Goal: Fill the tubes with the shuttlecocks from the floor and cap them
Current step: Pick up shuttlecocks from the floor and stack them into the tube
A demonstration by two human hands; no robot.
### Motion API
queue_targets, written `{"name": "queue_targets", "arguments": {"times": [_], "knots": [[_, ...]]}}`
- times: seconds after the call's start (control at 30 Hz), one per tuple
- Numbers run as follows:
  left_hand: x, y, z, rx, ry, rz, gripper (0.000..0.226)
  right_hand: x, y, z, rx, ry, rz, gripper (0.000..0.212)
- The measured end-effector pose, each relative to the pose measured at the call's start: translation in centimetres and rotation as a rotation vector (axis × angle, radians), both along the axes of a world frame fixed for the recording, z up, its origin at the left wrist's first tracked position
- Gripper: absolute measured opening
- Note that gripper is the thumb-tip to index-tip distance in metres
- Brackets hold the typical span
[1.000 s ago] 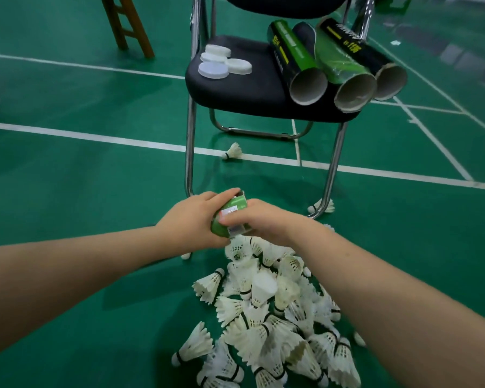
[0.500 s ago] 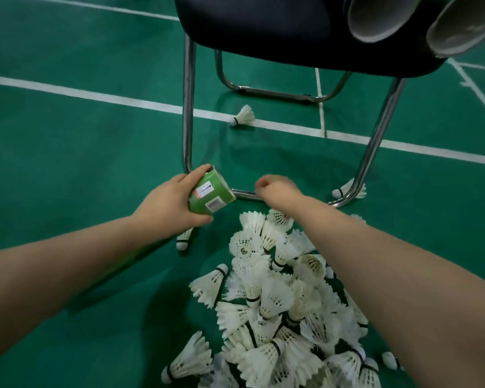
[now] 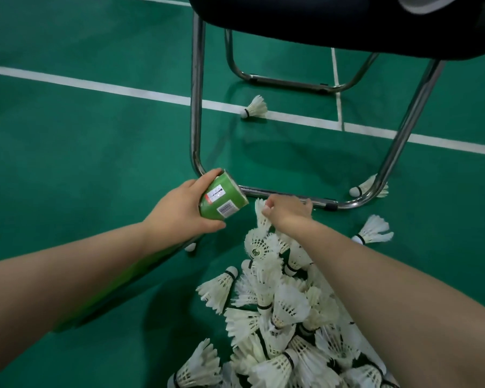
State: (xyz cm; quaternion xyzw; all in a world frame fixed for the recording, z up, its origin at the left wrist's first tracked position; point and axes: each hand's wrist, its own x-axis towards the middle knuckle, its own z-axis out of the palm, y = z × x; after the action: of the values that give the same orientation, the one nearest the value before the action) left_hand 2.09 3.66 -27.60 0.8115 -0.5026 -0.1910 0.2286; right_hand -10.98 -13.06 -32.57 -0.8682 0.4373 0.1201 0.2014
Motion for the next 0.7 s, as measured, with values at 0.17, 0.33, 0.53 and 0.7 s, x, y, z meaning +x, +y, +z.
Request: {"name": "queue_targets", "arguments": {"times": [0.17, 0.33, 0.53, 0.7], "knots": [[-0.3, 0.1, 0.1, 0.016, 0.000, 0.019, 0.096, -0.5, -0.7, 4.5, -0.033, -0.485, -0.195, 0.022], [-0.8, 0.1, 0.7, 0.030, 0.010, 0.037, 0.097, -1.5, 2.2, 7.0, -0.014, -0.959, -0.287, 0.019], [-2.3, -0.1, 1.5, -0.008, -0.013, 0.011, 0.097, -1.6, 5.6, 7.9, 0.258, -0.896, -0.118, 0.024], [-2.8, 0.1, 2.0, -0.012, -0.030, -0.008, 0.097, -2.8, 5.4, 8.7, 0.643, -0.816, -0.025, 0.029]]}}
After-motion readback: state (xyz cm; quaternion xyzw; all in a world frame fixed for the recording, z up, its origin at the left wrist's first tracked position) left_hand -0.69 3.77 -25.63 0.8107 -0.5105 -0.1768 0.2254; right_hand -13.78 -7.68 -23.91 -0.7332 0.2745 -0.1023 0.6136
